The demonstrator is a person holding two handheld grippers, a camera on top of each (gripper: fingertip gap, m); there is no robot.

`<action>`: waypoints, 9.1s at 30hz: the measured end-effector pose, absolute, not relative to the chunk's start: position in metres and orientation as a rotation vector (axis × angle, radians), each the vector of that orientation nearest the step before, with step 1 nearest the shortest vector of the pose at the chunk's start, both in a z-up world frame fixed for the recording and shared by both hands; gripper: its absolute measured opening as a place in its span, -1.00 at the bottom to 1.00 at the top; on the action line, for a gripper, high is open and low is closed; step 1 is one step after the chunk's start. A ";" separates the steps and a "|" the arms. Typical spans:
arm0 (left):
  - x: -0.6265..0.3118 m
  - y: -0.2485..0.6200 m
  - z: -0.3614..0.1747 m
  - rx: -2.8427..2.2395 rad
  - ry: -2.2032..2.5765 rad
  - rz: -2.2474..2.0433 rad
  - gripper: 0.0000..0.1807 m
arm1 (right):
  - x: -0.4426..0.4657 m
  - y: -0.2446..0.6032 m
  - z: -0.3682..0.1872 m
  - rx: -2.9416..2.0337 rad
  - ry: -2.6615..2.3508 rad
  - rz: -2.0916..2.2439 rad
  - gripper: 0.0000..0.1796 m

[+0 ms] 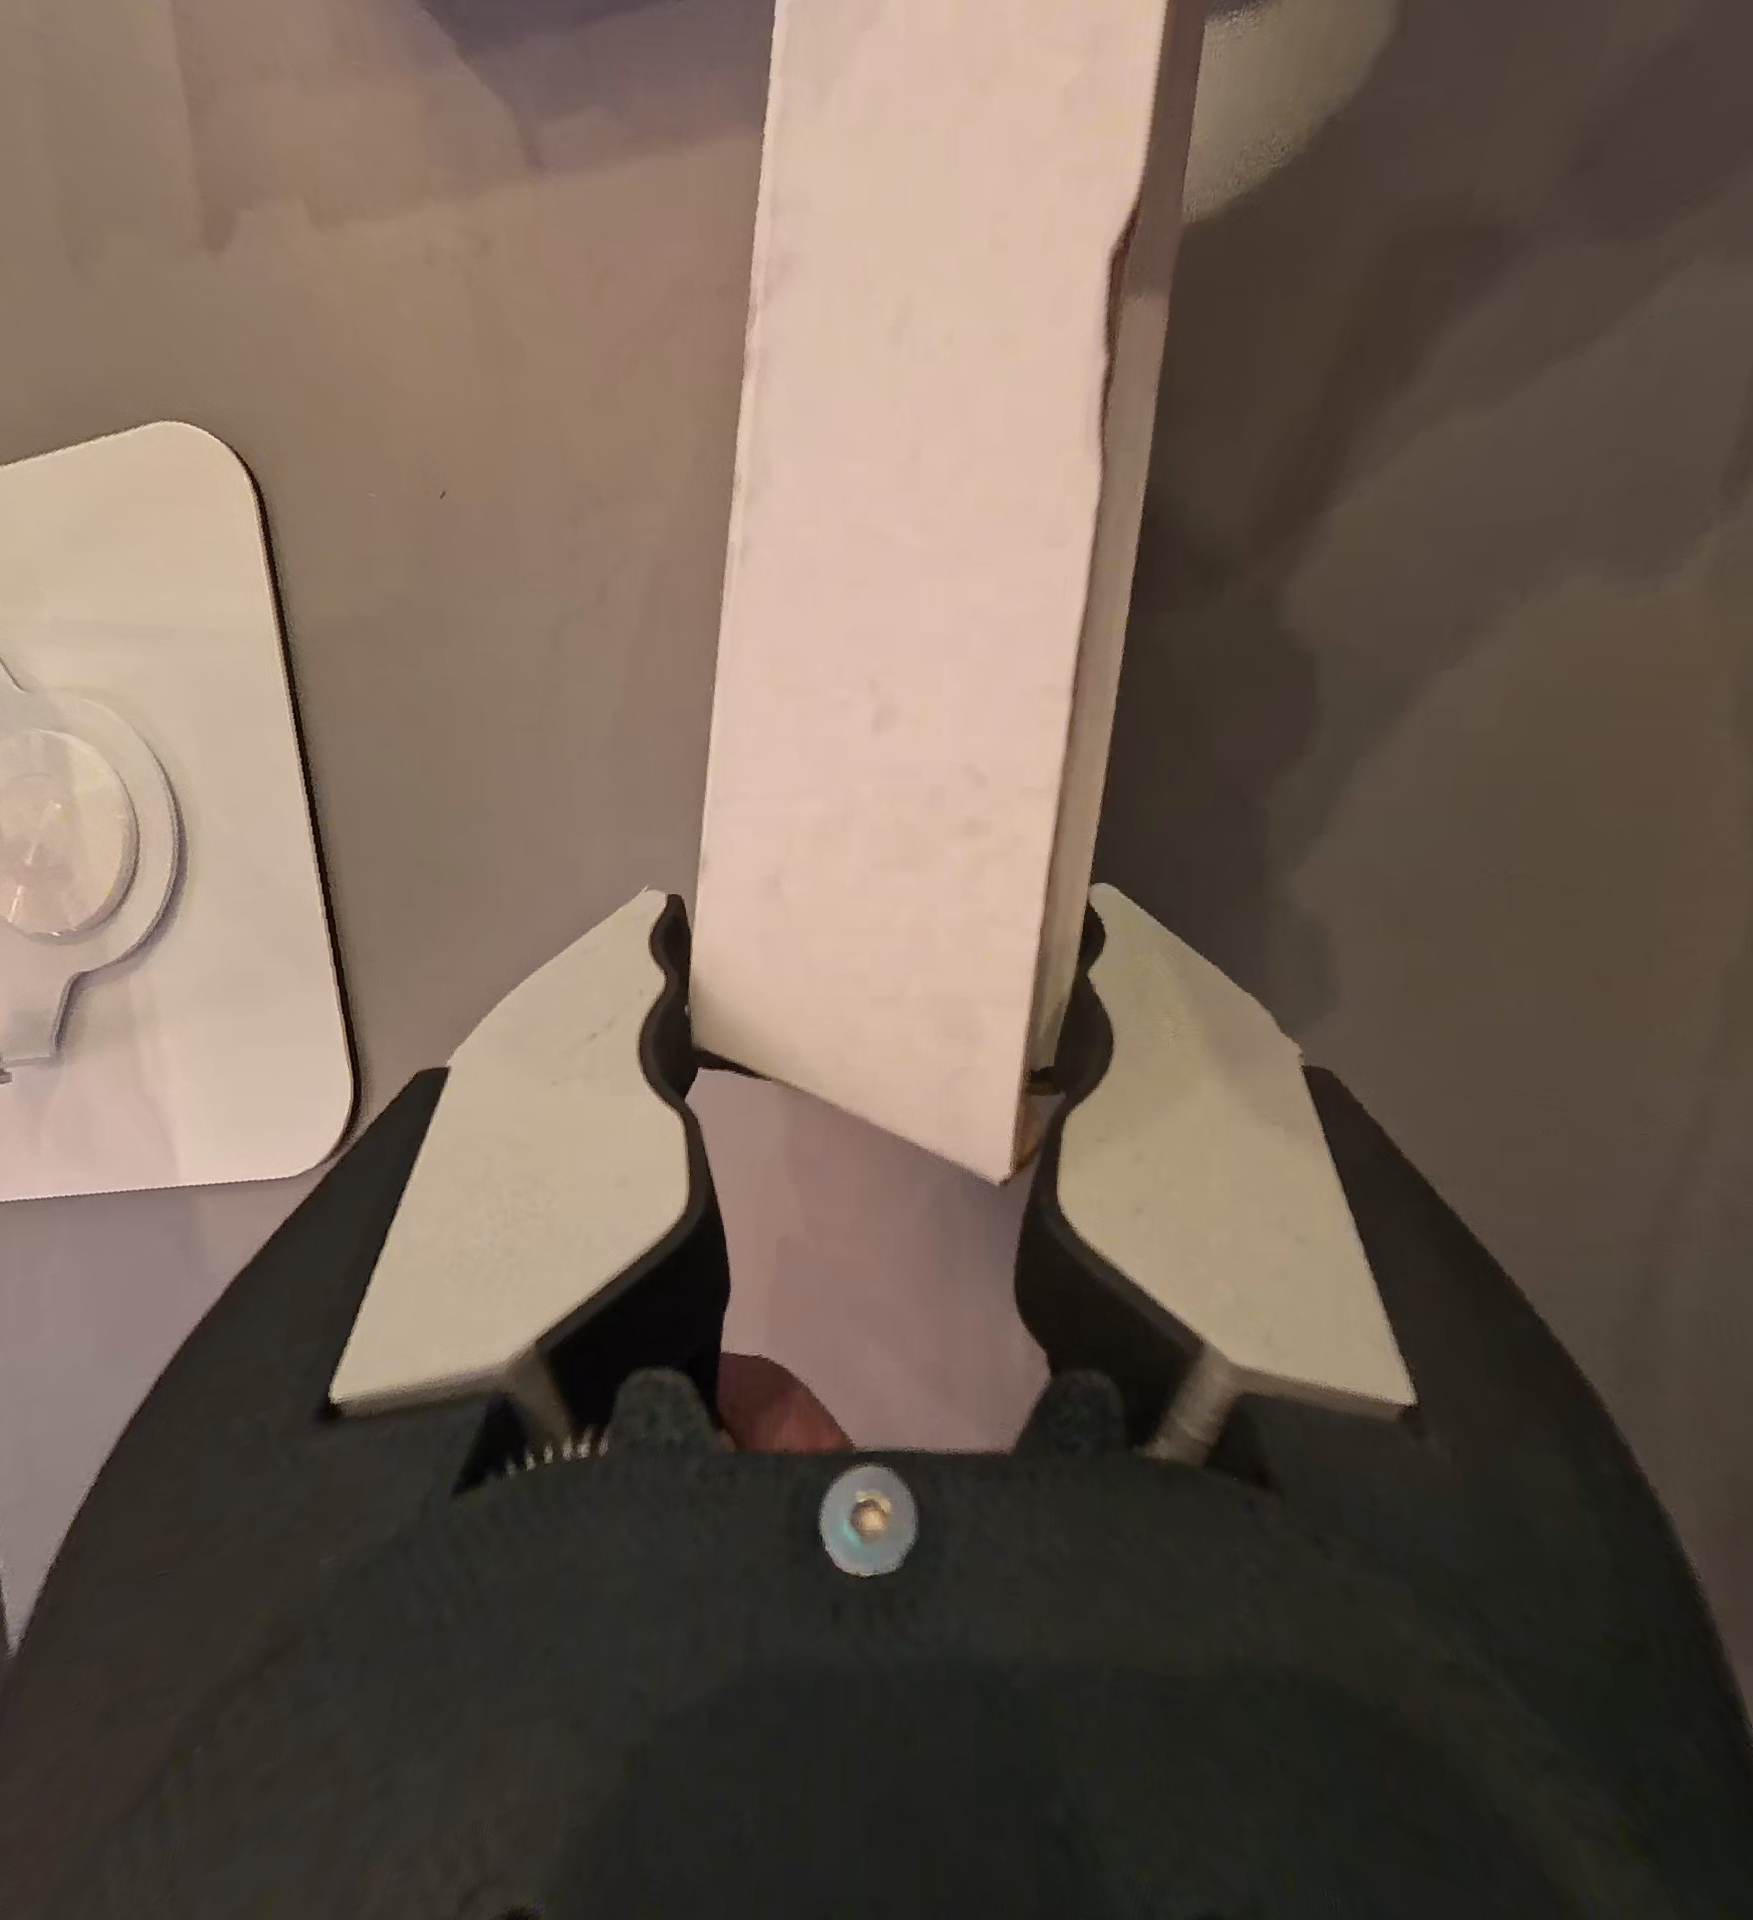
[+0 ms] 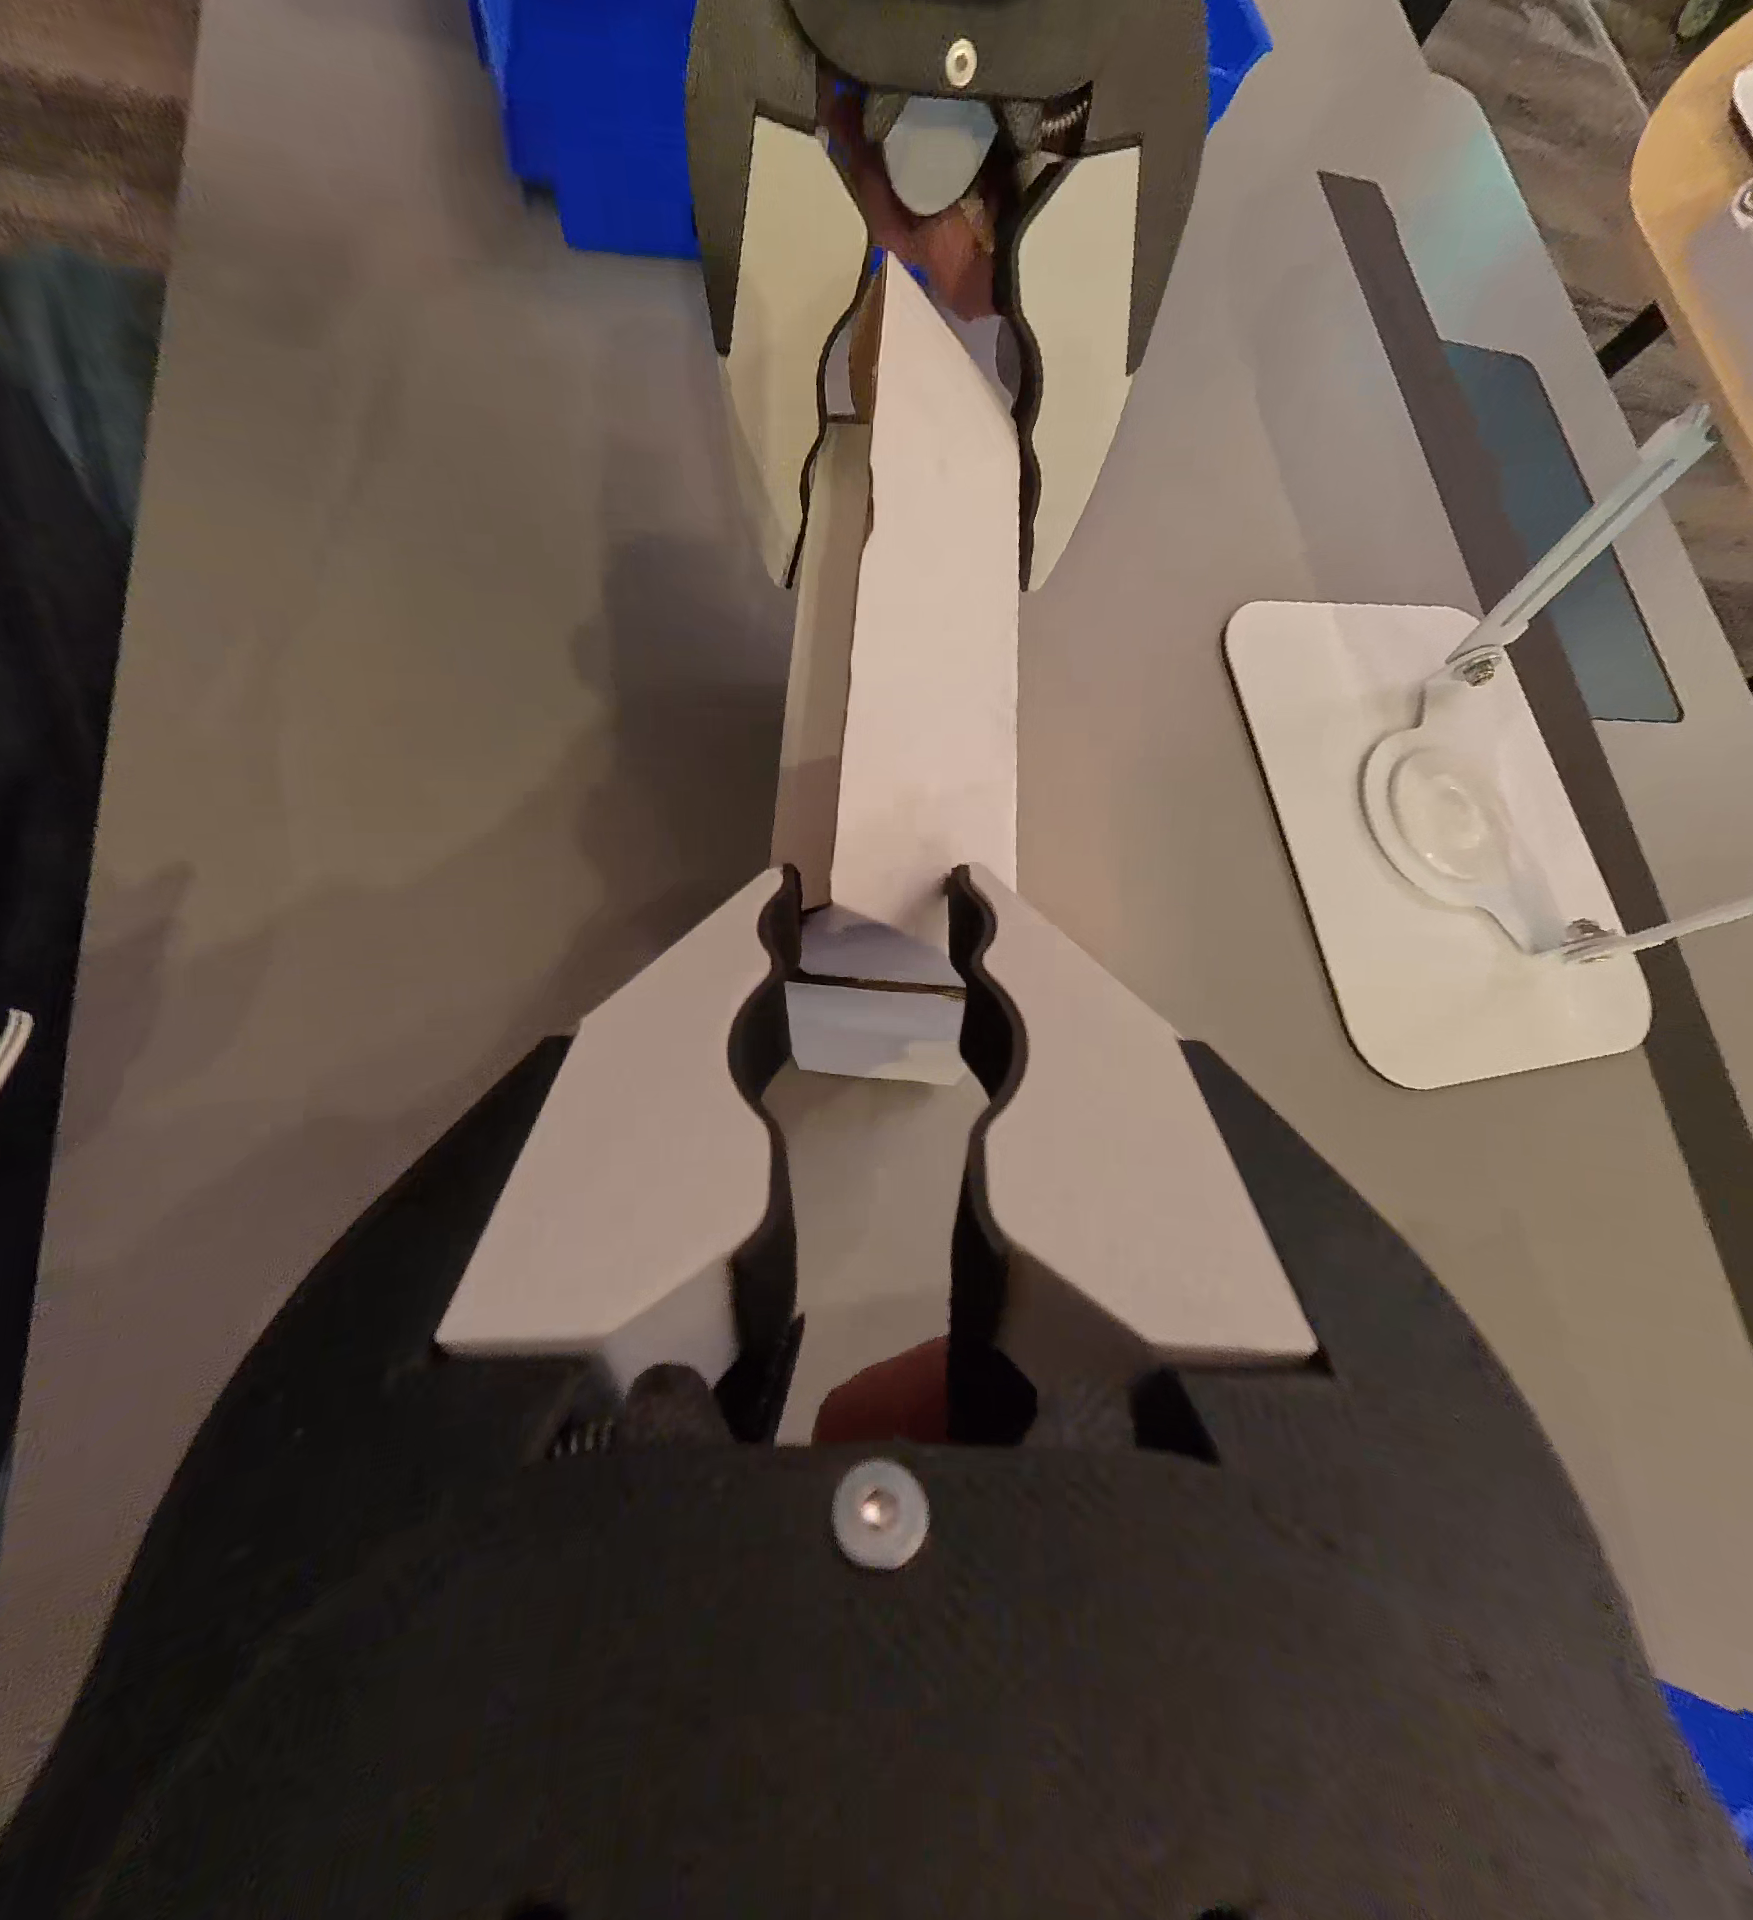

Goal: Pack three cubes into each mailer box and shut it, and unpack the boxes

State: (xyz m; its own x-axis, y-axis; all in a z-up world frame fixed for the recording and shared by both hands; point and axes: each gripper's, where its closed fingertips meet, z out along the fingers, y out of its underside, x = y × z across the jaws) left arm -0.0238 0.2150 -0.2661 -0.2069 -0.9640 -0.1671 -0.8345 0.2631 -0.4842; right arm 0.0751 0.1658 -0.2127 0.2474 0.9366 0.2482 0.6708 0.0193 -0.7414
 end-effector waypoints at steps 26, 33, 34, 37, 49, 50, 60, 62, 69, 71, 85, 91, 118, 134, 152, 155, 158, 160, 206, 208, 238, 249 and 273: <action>-0.026 0.205 -0.243 -1.401 1.843 -0.030 -0.34 | 0.082 0.171 -0.199 -1.676 -1.448 0.281 -0.70; -0.025 0.213 -0.246 -1.484 1.864 -0.036 -0.33 | 0.085 0.176 -0.205 -1.646 -1.464 0.137 -0.98; -0.025 0.214 -0.246 -1.491 1.866 -0.034 -0.33 | 0.085 0.176 -0.208 -1.640 -1.493 0.112 -0.98; -0.025 0.213 -0.246 -1.511 1.859 -0.056 -0.33 | 0.085 0.173 -0.223 -1.634 -1.560 0.068 -0.96; -0.024 0.196 -0.227 -1.598 1.742 -0.351 -0.75 | 0.084 0.172 -0.226 -1.797 -1.508 0.283 -0.95; -0.023 0.198 -0.227 -1.598 1.713 -0.353 -0.81 | 0.085 0.172 -0.227 -1.815 -1.494 0.306 -0.95; -0.024 0.197 -0.229 -1.622 1.699 -0.300 -0.83 | 0.084 0.182 -0.217 -1.927 -1.387 0.385 -0.86; -0.024 0.195 -0.228 -1.653 1.709 -0.340 -0.76 | 0.087 0.190 -0.217 -1.969 -1.324 0.380 -0.84; -0.019 0.197 -0.215 -1.677 1.652 -0.443 -0.85 | 0.086 0.194 -0.226 -2.003 -1.347 0.356 -1.00; -0.021 0.204 -0.212 -1.709 1.609 -0.451 -0.96 | 0.087 0.194 -0.226 -2.007 -1.347 0.357 -1.00; -0.023 0.193 -0.230 -1.598 1.686 -0.241 -1.00 | 0.087 0.199 -0.213 -1.977 -1.253 0.304 -0.90; -0.026 0.166 -0.233 -1.496 1.739 -0.142 -1.00 | 0.086 0.194 -0.223 -2.051 -1.226 0.391 -0.42; -0.031 0.128 -0.303 -1.501 1.855 -0.132 -1.00 | 0.022 0.206 -0.320 -2.021 -2.039 0.033 0.41; -0.037 0.102 -0.306 -1.556 1.907 -0.258 -1.00 | 0.191 0.229 -0.124 -1.908 -1.616 -0.162 0.40; -0.039 0.099 -0.325 -1.588 1.967 -0.258 -1.00 | 0.406 0.241 -0.228 -2.307 -1.775 -0.473 0.40; -0.040 0.099 -0.328 -1.599 1.973 -0.269 -1.00 | 0.399 0.245 -0.251 -2.311 -1.821 -0.401 0.41; -0.042 0.099 -0.330 -1.603 1.984 -0.270 -1.00 | 0.397 0.251 -0.272 -2.301 -1.877 -0.391 0.41; -0.043 0.099 -0.332 -1.606 1.989 -0.267 -1.00 | 0.401 0.254 -0.285 -2.318 -1.902 -0.405 0.41; -0.349 0.218 -0.301 -2.260 1.969 0.043 0.38 | 0.230 0.165 -0.200 -1.879 -1.672 -0.297 0.18; -0.345 0.222 -0.302 -2.287 1.917 -0.012 0.29 | 0.230 0.164 -0.203 -1.883 -1.677 -0.299 0.18; -0.298 0.247 -0.175 -2.207 1.872 0.095 0.41 | 0.137 0.150 -0.152 -1.528 -1.629 -0.333 0.06; -0.096 0.209 -0.183 -1.864 2.422 -0.155 0.41 | 0.038 0.132 -0.139 -1.183 -1.574 -0.323 0.11; 0.028 0.167 -0.285 -1.938 2.551 -0.480 0.29 | 0.073 0.148 -0.275 -1.211 -1.740 -0.649 -0.28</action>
State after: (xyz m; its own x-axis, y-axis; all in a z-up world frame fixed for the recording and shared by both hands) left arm 0.0277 0.1674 -0.2846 -0.2809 -0.9256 0.2535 -0.9545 0.2419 -0.1743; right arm 0.0731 0.1483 -0.2751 -0.1238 0.4532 0.8828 0.9206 0.3844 -0.0682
